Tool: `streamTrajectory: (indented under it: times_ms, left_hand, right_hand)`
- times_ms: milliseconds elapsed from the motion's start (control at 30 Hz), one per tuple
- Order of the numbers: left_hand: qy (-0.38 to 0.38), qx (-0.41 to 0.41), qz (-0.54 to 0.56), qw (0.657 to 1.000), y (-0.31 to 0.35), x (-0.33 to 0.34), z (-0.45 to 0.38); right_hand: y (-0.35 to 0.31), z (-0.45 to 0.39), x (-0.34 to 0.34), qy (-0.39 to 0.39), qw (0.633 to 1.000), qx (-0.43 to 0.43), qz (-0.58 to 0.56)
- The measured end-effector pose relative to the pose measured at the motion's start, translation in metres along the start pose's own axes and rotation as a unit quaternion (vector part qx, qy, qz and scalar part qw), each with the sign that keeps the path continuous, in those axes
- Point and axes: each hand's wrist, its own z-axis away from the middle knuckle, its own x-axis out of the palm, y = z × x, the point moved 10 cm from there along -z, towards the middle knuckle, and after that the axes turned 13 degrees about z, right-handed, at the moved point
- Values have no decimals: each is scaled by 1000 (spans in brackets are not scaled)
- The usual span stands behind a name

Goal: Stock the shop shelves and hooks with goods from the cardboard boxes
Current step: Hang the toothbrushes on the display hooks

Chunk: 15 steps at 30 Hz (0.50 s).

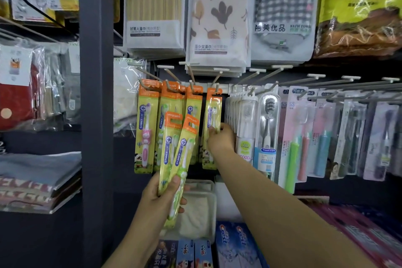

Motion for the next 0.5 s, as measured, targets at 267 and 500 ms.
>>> streamTrajectory:
  times_ms: [267,500]
  left_hand:
    - [-25,-3,-11,1000,6,1,3]
    - [-2,-5,-2,1000,3,2,3]
  right_hand:
    - [11,-6,12,-14,999,2,34]
    - [52,38,37,-81,995,11,62]
